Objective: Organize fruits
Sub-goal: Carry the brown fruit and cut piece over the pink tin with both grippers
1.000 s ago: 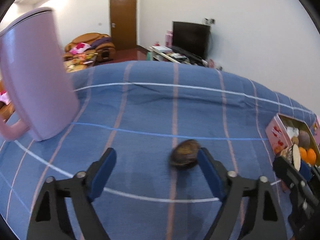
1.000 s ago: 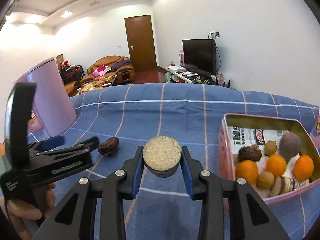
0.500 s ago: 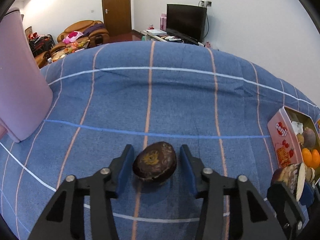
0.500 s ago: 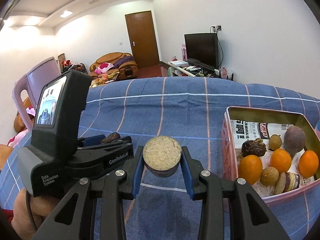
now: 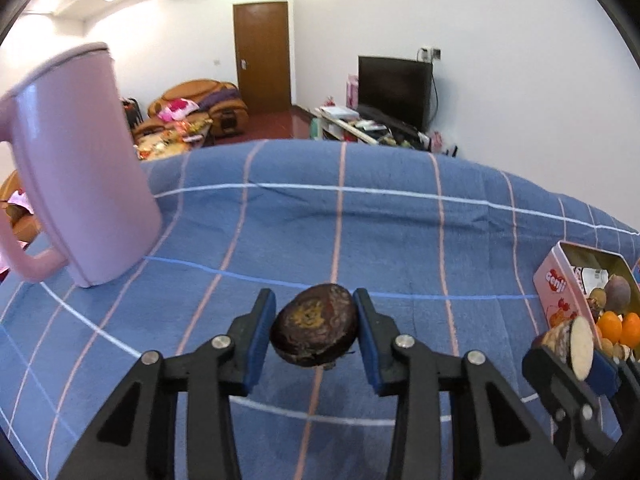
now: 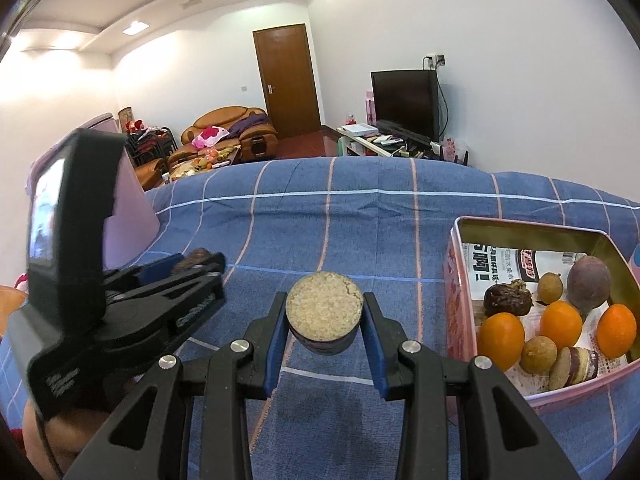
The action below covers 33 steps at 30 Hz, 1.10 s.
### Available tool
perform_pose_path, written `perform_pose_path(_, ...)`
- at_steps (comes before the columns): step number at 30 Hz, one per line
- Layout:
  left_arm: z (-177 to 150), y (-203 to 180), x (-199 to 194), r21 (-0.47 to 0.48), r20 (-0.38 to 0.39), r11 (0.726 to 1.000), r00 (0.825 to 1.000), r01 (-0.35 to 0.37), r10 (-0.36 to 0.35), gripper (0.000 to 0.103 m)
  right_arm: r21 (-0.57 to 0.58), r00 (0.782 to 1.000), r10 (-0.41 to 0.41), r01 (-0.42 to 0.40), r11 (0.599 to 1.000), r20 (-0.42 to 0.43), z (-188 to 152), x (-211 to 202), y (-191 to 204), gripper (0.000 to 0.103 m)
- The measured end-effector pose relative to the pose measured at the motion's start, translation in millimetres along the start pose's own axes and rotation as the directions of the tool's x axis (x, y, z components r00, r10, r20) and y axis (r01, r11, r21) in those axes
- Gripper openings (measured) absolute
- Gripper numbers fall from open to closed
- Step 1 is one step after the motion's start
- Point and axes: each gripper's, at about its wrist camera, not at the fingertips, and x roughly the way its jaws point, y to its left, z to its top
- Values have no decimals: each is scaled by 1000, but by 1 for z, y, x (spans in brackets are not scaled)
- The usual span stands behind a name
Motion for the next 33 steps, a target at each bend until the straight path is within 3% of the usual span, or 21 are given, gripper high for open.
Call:
perform_pose_path(10,-15,2,-22,-11,23,1000,1000,-7,7,41,-30,999,-26,27,999,47,-8,-15,6,38)
perform_pose_path(33,-42,-19,-51,8,22,1000,1000,3,-3,41,-36,996,-55,57,998,66,-24,-50,-13,38)
